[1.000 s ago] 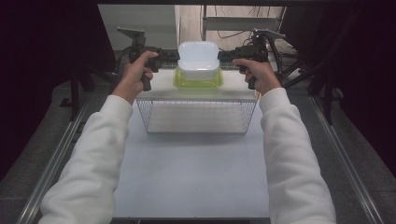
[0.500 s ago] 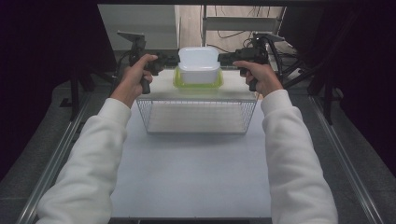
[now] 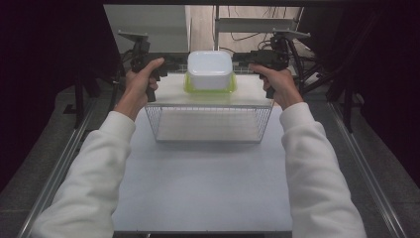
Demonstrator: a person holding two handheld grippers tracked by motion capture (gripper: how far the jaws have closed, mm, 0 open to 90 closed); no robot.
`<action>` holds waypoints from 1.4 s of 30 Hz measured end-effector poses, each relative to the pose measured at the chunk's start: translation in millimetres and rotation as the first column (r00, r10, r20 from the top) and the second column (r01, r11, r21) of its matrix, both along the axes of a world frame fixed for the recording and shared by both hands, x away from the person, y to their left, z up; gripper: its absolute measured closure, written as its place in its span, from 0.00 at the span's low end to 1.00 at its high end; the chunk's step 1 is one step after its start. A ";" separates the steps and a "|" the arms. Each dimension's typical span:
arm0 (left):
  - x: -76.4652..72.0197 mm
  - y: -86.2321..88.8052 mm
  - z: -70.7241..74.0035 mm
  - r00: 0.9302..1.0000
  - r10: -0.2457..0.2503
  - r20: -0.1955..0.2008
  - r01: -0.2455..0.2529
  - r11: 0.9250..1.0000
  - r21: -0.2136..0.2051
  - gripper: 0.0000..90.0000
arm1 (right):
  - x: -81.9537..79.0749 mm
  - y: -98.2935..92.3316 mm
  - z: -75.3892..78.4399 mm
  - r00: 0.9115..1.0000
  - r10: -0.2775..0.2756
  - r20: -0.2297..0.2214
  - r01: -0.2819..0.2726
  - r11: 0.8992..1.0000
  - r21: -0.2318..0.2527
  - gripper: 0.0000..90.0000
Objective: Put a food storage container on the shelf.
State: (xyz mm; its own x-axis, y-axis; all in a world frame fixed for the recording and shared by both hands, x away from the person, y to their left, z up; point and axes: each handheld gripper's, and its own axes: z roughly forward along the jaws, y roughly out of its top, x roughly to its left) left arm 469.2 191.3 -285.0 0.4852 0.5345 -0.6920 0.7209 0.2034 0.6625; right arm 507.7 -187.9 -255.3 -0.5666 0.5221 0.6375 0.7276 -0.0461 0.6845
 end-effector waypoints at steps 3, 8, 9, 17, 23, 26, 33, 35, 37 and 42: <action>-15.0 0.3 5.5 0.999 -0.002 0.051 0.000 0.999 0.046 0.38 | -15.0 -9.4 2.2 0.998 0.021 0.060 -0.019 0.999 -0.032 0.45; -39.1 5.3 4.1 0.994 -0.014 0.104 0.006 0.997 0.082 0.33 | -36.6 -22.6 0.6 0.988 0.040 0.147 -0.026 0.995 -0.095 0.41; -44.4 5.6 2.2 0.994 -0.013 0.109 0.004 0.997 0.079 0.32 | -41.9 -25.0 -0.1 0.987 0.044 0.155 -0.027 0.994 -0.107 0.40; -85.8 7.5 -26.3 0.993 -0.048 0.109 0.037 0.994 0.100 0.31 | -77.1 -45.7 -22.1 0.973 0.068 0.221 -0.032 0.986 -0.162 0.39; -111.6 7.5 -60.1 0.993 -0.056 0.106 0.036 0.984 0.175 0.31 | -101.8 -55.9 -52.2 0.965 0.084 0.250 -0.033 0.979 -0.202 0.39; -126.0 9.2 -85.0 0.993 -0.069 0.091 0.049 0.976 0.211 0.30 | -117.5 -57.9 -72.1 0.961 0.091 0.262 -0.031 0.974 -0.225 0.39; -150.4 13.1 -130.9 0.995 -0.079 0.058 0.059 0.956 0.288 0.29 | -147.1 -61.1 -124.5 0.962 0.114 0.248 -0.036 0.953 -0.301 0.38; -153.2 14.3 -139.8 0.995 -0.083 0.050 0.063 0.949 0.309 0.28 | -151.9 -62.5 -137.4 0.967 0.121 0.225 -0.048 0.951 -0.304 0.38; -154.8 15.6 -145.4 0.996 -0.079 0.044 0.062 0.951 0.304 0.28 | -153.4 -63.1 -144.9 0.970 0.119 0.212 -0.047 0.947 -0.319 0.37; -158.1 13.8 -151.0 0.996 -0.081 0.046 0.061 0.941 0.332 0.28 | -154.5 -61.4 -155.1 0.972 0.111 0.209 -0.036 0.943 -0.331 0.34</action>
State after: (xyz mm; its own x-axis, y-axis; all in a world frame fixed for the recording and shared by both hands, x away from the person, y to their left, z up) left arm 311.0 205.2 -435.9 0.5641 0.6910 -0.4520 0.6838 -0.0842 0.7248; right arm 353.2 -249.3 -410.5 -0.7185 0.6295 0.2957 0.5487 0.2519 0.7972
